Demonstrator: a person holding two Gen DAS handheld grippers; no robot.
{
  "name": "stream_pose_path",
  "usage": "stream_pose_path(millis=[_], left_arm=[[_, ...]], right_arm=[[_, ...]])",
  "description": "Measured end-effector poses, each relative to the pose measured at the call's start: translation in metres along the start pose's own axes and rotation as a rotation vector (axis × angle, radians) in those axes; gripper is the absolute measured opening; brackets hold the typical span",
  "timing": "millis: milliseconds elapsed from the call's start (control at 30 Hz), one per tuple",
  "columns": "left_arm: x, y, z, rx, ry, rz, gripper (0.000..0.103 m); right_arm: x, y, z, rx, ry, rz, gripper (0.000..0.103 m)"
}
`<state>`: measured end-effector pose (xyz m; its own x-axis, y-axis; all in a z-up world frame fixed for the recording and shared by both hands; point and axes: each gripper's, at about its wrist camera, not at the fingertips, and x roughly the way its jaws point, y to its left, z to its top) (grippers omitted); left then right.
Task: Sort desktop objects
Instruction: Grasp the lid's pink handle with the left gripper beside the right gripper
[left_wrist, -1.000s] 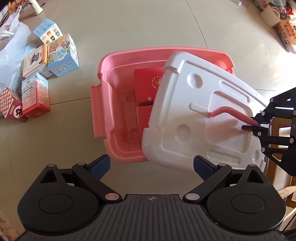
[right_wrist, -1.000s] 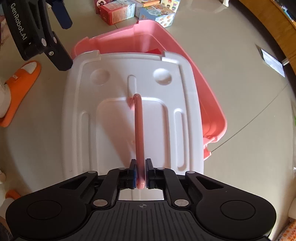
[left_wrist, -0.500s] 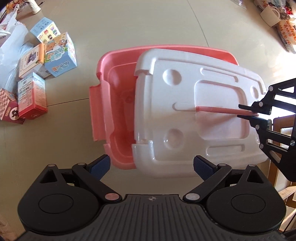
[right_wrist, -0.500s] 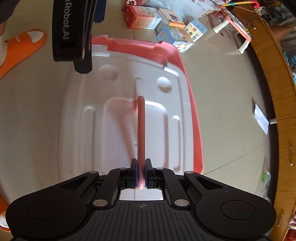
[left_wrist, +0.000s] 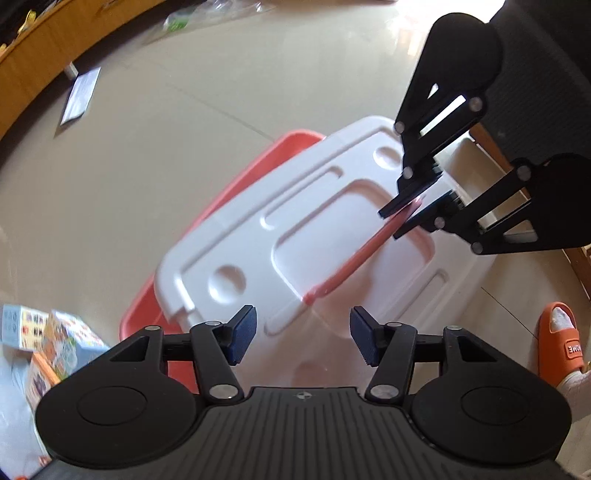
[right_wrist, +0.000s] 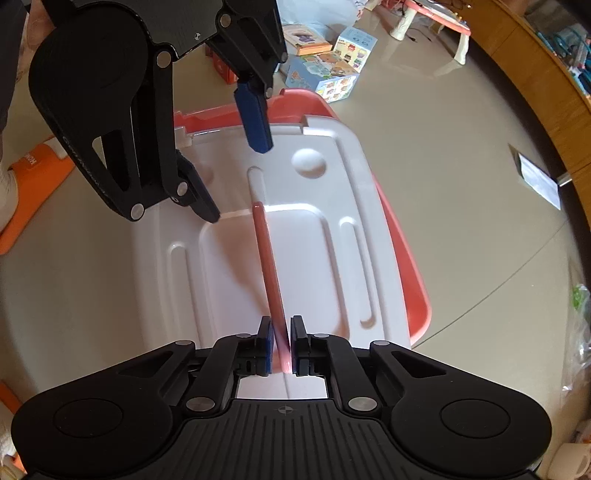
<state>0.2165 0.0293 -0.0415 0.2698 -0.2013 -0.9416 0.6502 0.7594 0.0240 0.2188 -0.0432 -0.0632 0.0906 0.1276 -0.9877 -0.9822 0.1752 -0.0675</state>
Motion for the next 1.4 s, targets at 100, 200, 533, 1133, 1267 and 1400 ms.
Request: stream_pose_path(millis=[100, 200, 533, 1133, 1267, 1400], left_arm=[[0.004, -0.009, 0.008, 0.134, -0.023, -0.023, 0.041], [0.014, -0.017, 0.013, 0.228, -0.006, -0.049, 0.029], [0.033, -0.025, 0.017, 0.292, 0.007, -0.024, 0.013], [-0.005, -0.023, 0.01, 0.247, -0.049, 0.053, 0.012], [-0.011, -0.016, 0.005, 0.231, -0.055, 0.08, 0.012], [-0.013, -0.004, 0.001, 0.192, -0.062, 0.091, 0.012]], right_arm=[[-0.004, -0.009, -0.004, 0.068, -0.013, 0.038, 0.01], [-0.008, -0.015, -0.009, 0.125, -0.024, 0.061, 0.011], [-0.009, -0.023, -0.015, 0.207, 0.005, 0.096, 0.02], [-0.033, 0.001, -0.003, 0.031, 0.029, -0.031, 0.009], [-0.029, 0.019, 0.005, -0.016, 0.039, -0.054, 0.009], [-0.03, 0.03, 0.017, -0.05, 0.047, -0.076, 0.009]])
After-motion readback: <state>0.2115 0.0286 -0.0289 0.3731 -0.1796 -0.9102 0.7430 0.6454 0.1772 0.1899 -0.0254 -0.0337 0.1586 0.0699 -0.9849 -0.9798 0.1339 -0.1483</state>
